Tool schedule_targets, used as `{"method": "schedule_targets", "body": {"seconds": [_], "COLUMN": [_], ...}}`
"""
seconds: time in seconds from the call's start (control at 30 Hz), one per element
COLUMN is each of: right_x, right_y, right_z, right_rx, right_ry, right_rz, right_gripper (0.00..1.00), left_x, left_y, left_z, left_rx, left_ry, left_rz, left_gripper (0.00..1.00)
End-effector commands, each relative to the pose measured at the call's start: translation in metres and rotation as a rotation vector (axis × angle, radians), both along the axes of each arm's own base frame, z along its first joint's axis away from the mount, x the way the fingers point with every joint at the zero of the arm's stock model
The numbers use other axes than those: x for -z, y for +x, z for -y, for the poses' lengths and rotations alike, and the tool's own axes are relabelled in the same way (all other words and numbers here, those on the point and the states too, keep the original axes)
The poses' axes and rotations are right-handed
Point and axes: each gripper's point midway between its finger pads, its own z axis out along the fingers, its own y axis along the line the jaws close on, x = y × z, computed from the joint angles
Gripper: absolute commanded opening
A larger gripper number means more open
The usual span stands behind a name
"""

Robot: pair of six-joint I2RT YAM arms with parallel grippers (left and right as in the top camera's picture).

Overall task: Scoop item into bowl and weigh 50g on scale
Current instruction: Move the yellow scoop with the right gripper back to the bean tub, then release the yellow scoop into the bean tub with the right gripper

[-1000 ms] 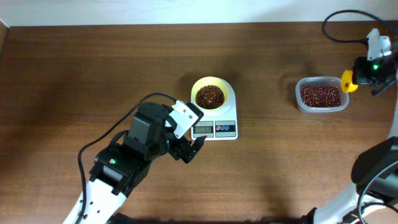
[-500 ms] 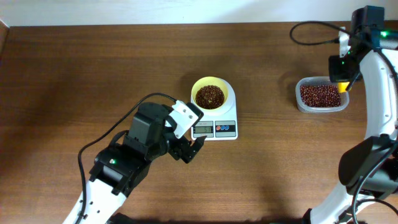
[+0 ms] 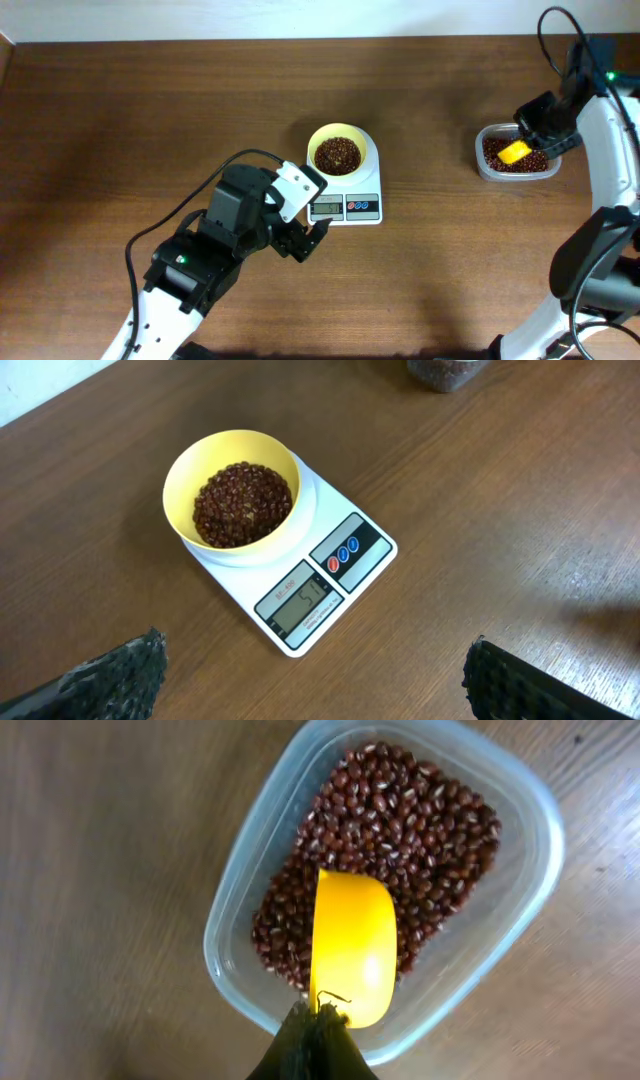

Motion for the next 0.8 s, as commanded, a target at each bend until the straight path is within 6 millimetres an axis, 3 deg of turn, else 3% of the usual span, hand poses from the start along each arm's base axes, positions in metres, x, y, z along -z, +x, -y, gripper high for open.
{"method": "schedule_targets", "body": {"seconds": [0.0,0.03,0.07,0.17,0.27,0.37,0.6,0.77], "right_x": [-0.003,-0.001,0.000,0.001,0.002,0.004,0.005,-0.024], "right_y": [-0.001,-0.006,-0.009,-0.015,-0.020,-0.029,-0.061,-0.061], "right_z": [0.002,0.005,0.006,0.005,0.004,0.001,-0.006,-0.006], "right_rx": [0.041,0.048,0.049,0.023,0.013,-0.047,-0.249,-0.396], "right_ry": [-0.021,-0.038,-0.045,-0.046,-0.044,-0.046,-0.046,-0.074], "right_rz": [0.013,-0.009,-0.025,-0.047,-0.068,-0.108,-0.233,-0.222], "right_gripper": [0.04,0.24,0.55,0.82,0.87,0.99,0.99,0.99], "left_x": [-0.001,-0.001,-0.001,-0.001,-0.001,-0.001,-0.001,-0.001], "left_y": [-0.002,-0.002,-0.002,-0.002,-0.002,-0.002,-0.002,-0.002], "left_z": [0.000,0.000,0.000,0.000,0.000,0.000,0.000,0.000], "left_rx": [0.009,0.009,0.008,0.009,0.009,0.009,0.009,0.008], "left_ry": [-0.008,-0.008,-0.008,-0.008,-0.008,-0.008,-0.008,-0.008], "left_rz": [0.003,0.003,0.003,0.003,0.003,0.003,0.003,0.003], "left_gripper": [0.99,0.99,0.99,0.99,0.99,0.99,0.99,0.99]}}
